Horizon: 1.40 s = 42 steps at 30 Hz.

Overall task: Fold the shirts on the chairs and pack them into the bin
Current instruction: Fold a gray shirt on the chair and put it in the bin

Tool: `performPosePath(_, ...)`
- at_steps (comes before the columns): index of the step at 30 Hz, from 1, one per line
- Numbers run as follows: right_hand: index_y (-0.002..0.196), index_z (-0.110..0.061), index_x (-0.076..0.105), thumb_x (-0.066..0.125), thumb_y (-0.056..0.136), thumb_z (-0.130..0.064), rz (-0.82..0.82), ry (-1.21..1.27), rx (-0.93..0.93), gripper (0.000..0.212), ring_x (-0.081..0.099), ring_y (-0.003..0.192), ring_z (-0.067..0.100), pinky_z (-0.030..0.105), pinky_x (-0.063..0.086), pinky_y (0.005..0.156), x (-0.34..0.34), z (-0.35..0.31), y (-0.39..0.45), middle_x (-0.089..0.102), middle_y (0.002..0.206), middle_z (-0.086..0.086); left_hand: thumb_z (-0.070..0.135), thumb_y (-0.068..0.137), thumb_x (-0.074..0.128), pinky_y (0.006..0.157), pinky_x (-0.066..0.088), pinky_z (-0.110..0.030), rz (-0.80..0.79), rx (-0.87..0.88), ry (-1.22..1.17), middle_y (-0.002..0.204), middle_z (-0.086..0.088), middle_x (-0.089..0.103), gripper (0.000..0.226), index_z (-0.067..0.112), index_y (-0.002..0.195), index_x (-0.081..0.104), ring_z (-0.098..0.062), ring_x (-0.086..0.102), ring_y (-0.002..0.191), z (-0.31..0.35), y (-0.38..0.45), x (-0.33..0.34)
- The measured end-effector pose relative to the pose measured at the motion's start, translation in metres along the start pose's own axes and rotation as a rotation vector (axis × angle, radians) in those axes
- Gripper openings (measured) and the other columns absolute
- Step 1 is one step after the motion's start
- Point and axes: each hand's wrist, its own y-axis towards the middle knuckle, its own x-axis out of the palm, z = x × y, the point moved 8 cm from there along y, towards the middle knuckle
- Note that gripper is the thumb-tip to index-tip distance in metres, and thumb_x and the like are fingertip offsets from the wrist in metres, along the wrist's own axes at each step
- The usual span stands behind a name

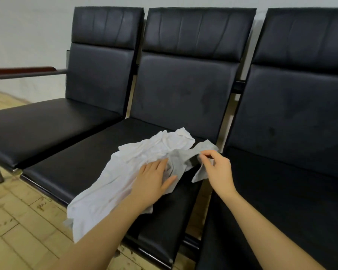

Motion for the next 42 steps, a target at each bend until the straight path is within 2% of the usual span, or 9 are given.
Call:
performPosePath(7,0.09,-0.014,0.069,0.057,0.093,-0.009,0.025,0.145,0.055,0.014,0.064,0.082,0.005,0.016,0.05,0.076,-0.064,-0.013,-0.008,0.069,0.086,-0.005,0.073,0.072,0.003,0.108,0.015,-0.028,-0.004,-0.061,-0.091,0.141,0.006,0.044,0.093,0.022,0.145,0.03,-0.014,0.034,0.132,0.022,-0.005,0.003)
performPosePath(11,0.087,-0.018,0.065,0.052,0.096,-0.013,0.015,0.105,0.11,0.016,0.057,0.061,0.003,0.018,0.045,0.058,-0.08,0.003,-0.026,0.064,0.077,-0.001,0.07,0.082,0.026,0.102,0.027,-0.027,-0.149,-0.019,-0.172,0.135,0.003,0.052,0.075,0.022,0.138,0.04,-0.016,0.043,0.126,0.029,-0.017,0.028)
performPosePath(14,0.087,-0.024,0.061,0.047,0.098,-0.016,-0.029,0.062,0.183,0.02,0.053,0.053,0.001,0.012,0.038,0.051,-0.08,0.019,-0.038,0.058,0.074,-0.003,0.043,0.094,0.051,0.101,0.035,-0.029,-0.084,-0.029,-0.212,0.127,-0.001,0.057,0.05,0.018,0.136,0.045,-0.019,0.049,0.12,0.028,-0.021,0.024)
performPosePath(16,0.089,-0.029,0.062,0.049,0.098,-0.025,-0.124,-0.049,0.193,0.016,0.053,0.065,0.004,0.018,0.041,0.068,-0.072,0.025,-0.044,0.055,0.084,-0.005,0.03,0.094,0.056,0.098,0.039,-0.029,-0.04,-0.036,-0.221,0.122,-0.003,0.06,0.042,0.016,0.133,0.05,-0.02,0.052,0.116,0.025,-0.02,0.02)
performPosePath(19,0.089,-0.038,0.063,0.06,0.091,-0.035,-0.276,-0.321,0.155,0.004,0.044,0.09,0.007,0.029,0.025,0.092,-0.057,0.028,-0.05,0.043,0.09,-0.009,0.026,0.092,0.059,0.083,0.044,-0.033,-0.016,-0.025,-0.189,0.098,-0.007,0.066,0.023,0.011,0.106,0.069,-0.027,0.06,0.097,0.026,-0.022,0.016)
performPosePath(22,0.083,-0.029,0.067,0.066,0.088,-0.028,-0.23,-0.386,0.122,0.005,0.042,0.095,0.011,0.029,0.025,0.09,-0.062,0.023,-0.05,0.039,0.088,-0.01,0.034,0.089,0.053,0.065,0.05,-0.033,0.118,-0.038,-0.275,0.077,-0.004,0.062,0.032,0.009,0.082,0.072,-0.022,0.061,0.072,0.021,-0.025,0.007)
performPosePath(26,0.083,-0.026,0.068,0.067,0.087,-0.022,-0.068,-0.333,0.056,0.006,0.039,0.091,0.011,0.027,0.026,0.084,-0.083,0.0,-0.041,0.041,0.087,-0.009,0.016,0.093,0.059,0.076,0.039,-0.019,0.28,-0.099,-0.469,0.088,0.001,0.057,0.015,0.01,0.099,0.071,-0.012,0.055,0.081,0.022,-0.017,-0.033)
performPosePath(33,0.081,-0.025,0.07,0.067,0.087,-0.021,0.077,-0.219,-0.038,0.007,0.044,0.09,0.017,0.046,0.041,0.092,-0.093,-0.052,-0.018,0.041,0.082,-0.009,0.006,0.09,0.062,0.075,0.036,-0.002,0.531,-0.004,-0.482,0.08,-0.006,0.056,0.013,0.007,0.096,0.073,-0.015,0.055,0.075,0.037,0.008,-0.117)
performPosePath(42,0.085,-0.024,0.071,0.066,0.088,-0.022,0.209,-0.153,-0.192,0.005,0.048,0.086,0.016,0.047,0.045,0.089,-0.111,-0.114,0.002,0.043,0.083,-0.013,0.015,0.093,0.058,0.073,0.051,-0.04,0.654,0.13,-0.387,0.087,-0.005,0.055,0.019,0.01,0.107,0.07,-0.018,0.057,0.078,0.05,0.017,-0.195)
